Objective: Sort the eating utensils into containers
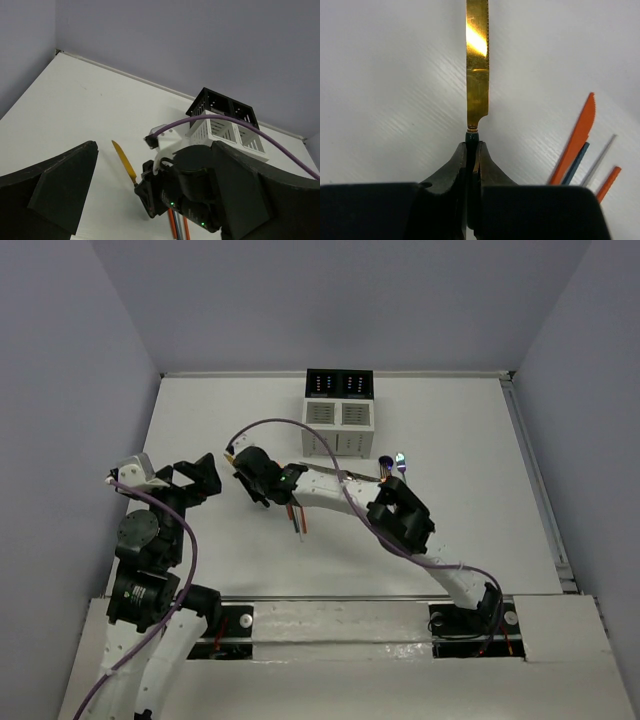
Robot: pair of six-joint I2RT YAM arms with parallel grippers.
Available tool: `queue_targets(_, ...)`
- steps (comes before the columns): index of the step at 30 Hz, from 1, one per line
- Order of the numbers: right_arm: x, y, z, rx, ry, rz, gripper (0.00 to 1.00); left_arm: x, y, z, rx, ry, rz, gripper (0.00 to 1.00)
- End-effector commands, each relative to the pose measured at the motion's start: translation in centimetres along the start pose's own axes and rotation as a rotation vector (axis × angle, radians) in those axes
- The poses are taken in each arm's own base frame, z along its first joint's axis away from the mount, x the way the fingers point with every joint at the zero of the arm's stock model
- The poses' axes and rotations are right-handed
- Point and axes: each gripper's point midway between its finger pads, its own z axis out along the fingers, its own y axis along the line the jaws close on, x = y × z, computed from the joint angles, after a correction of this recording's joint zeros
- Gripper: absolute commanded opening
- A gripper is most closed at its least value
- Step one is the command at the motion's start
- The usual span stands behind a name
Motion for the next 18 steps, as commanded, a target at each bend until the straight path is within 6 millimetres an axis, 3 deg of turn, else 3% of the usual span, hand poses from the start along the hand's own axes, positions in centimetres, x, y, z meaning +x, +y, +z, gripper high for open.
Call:
queue_targets(1, -17.0, -2.1, -10.4, -0.103, -0.495, 0.140, 0.00, -2.3, -0.8, -0.4, 0.025, -0.061, -0.031, 0.99)
queue_targets(5, -20.6, -6.7, -14.2, -0.032, -0.648, 0.178, 0.00, -2.0, -1.2, -0.3, 0.045, -0.053, -0.027, 0.99)
queue_targets(6, -20.7, -9.1, -14.0, 0.011, -0.659, 0.196, 0.00, -2.0, -1.5, -0.3, 0.061, -0.053, -0.028, 0.99)
queue_targets(8, -21.4, -11.8, -14.7, 0.045, -0.683, 0.228, 0.00, -1.7, -1.9, -0.2, 0.087, -0.040, -0.023, 0.99)
queue_targets(9, -21.4, -14.6, -14.5, 0.082, -0.696, 0.253, 0.00, -1.6, -2.0, -0.1, 0.093, -0.038, -0.021, 0.99)
queue_targets(12, -22.1, -18.3, -14.7, 0.116, -0.735, 0.300, 0.00, -1.4, -2.3, -0.1, 0.107, -0.032, -0.019, 0.99)
queue_targets(13, -22.4, -20.4, -14.8, 0.143, -0.750, 0.313, 0.00, -1.4, -2.3, -0.1, 0.108, -0.030, -0.017, 0.99)
queue_targets(18, -24.1, -25.1, -15.1, 0.213, -0.848, 0.308, 0.00, -1.0, -2.7, 0.0, 0.129, -0.016, -0.013, 0.99)
